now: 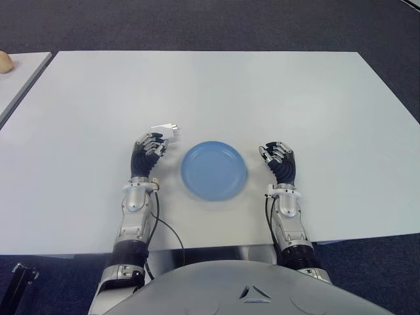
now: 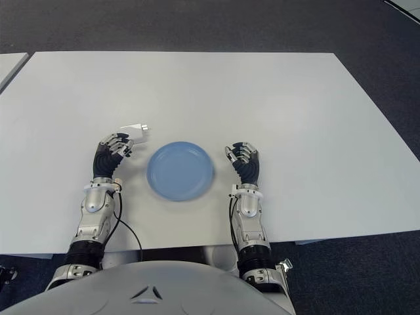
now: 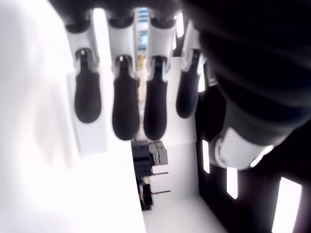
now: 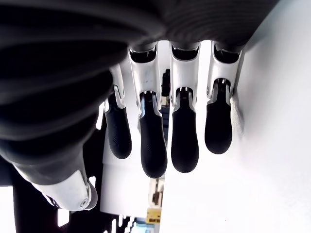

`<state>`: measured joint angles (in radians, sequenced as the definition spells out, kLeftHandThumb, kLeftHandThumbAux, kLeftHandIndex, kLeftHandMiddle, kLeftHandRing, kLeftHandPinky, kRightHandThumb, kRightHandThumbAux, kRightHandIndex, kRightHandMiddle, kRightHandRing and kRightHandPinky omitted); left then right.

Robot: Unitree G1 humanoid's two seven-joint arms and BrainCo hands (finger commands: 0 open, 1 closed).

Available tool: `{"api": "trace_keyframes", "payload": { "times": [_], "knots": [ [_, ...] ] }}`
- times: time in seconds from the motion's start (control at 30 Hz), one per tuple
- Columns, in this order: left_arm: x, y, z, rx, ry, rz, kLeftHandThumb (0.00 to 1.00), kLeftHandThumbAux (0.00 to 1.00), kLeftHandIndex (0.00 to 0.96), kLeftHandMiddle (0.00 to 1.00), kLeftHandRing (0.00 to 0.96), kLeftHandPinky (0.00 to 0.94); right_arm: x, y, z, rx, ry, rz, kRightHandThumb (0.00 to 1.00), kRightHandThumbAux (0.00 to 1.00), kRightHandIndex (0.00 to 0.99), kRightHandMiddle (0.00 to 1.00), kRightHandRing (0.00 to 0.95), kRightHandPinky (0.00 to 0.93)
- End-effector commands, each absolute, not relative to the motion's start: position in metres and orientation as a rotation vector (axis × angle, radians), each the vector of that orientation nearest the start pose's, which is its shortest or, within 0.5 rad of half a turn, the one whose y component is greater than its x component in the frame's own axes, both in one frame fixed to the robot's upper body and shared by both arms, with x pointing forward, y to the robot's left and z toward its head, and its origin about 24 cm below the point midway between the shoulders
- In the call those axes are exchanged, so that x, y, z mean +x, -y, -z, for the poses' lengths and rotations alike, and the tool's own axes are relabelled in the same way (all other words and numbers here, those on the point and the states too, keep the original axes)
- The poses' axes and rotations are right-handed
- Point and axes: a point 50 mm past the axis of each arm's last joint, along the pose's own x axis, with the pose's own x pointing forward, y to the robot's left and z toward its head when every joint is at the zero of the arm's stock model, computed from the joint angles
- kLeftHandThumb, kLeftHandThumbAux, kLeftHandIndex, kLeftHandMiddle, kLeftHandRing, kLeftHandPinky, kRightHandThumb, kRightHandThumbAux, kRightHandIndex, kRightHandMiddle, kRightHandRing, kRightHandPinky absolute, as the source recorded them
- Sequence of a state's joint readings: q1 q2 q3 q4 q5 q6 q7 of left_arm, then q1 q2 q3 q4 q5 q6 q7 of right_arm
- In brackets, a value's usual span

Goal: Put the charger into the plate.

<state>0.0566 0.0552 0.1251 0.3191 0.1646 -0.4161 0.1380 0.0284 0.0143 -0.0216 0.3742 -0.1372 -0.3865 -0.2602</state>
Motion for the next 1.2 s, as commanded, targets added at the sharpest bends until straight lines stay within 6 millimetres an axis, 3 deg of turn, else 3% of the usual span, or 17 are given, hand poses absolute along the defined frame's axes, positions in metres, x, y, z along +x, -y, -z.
{"api": "trace_keyframes", "payload": {
  "times": [0.03, 0.23, 0.33, 0.37, 0.47, 0.67, 0.87, 1.03, 1.2],
  "knots": [
    [0.225, -0.2, -0.032, 0.547, 0.208, -0.233, 0.831, 0.682, 0.39, 0.502, 0.607, 0.568, 0.23, 0.159, 0.016, -0.123, -0.029, 0.232, 0.705, 0.728, 0.43, 0.589, 0.591, 0.593],
    [0.223, -0.197, -0.054, 0.736, 0.266, -0.227, 0.831, 0.681, 0.396, 0.49, 0.561, 0.473, 0.23, 0.159, 0.017, -0.117, -0.038, 0.231, 0.705, 0.728, 0.431, 0.593, 0.592, 0.59],
    [0.223, -0.199, -0.061, 0.806, 0.274, -0.213, 0.832, 0.677, 0.405, 0.476, 0.463, 0.373, 0.23, 0.159, 0.018, -0.113, -0.04, 0.231, 0.705, 0.728, 0.431, 0.593, 0.589, 0.584],
    [0.225, -0.202, -0.062, 0.844, 0.272, -0.204, 0.787, 0.685, 0.408, 0.422, 0.406, 0.339, 0.23, 0.159, 0.018, -0.112, -0.04, 0.231, 0.706, 0.728, 0.43, 0.592, 0.588, 0.583],
    [0.232, -0.215, -0.059, 0.948, 0.243, -0.185, 0.702, 0.52, 0.272, 0.292, 0.294, 0.29, 0.231, 0.158, 0.018, -0.108, -0.041, 0.231, 0.706, 0.728, 0.43, 0.591, 0.585, 0.583],
    [0.242, -0.222, -0.062, 1.094, 0.246, -0.179, 0.717, 0.352, 0.13, 0.157, 0.194, 0.279, 0.23, 0.157, 0.017, -0.116, -0.036, 0.232, 0.706, 0.729, 0.43, 0.587, 0.581, 0.582],
    [0.253, -0.221, -0.069, 1.163, 0.25, -0.159, 0.726, 0.273, 0.026, 0.076, 0.146, 0.243, 0.23, 0.155, 0.017, -0.118, -0.034, 0.233, 0.705, 0.728, 0.43, 0.586, 0.582, 0.584],
    [0.26, -0.22, -0.074, 1.214, 0.205, -0.129, 0.693, 0.235, 0.004, 0.033, 0.116, 0.211, 0.23, 0.155, 0.017, -0.118, -0.036, 0.233, 0.705, 0.728, 0.43, 0.586, 0.581, 0.582],
    [0.268, -0.22, -0.075, 1.268, 0.183, -0.096, 0.639, 0.197, 0.0, 0.005, 0.038, 0.098, 0.23, 0.155, 0.017, -0.115, -0.033, 0.229, 0.705, 0.728, 0.43, 0.588, 0.584, 0.587]
  ]
}}
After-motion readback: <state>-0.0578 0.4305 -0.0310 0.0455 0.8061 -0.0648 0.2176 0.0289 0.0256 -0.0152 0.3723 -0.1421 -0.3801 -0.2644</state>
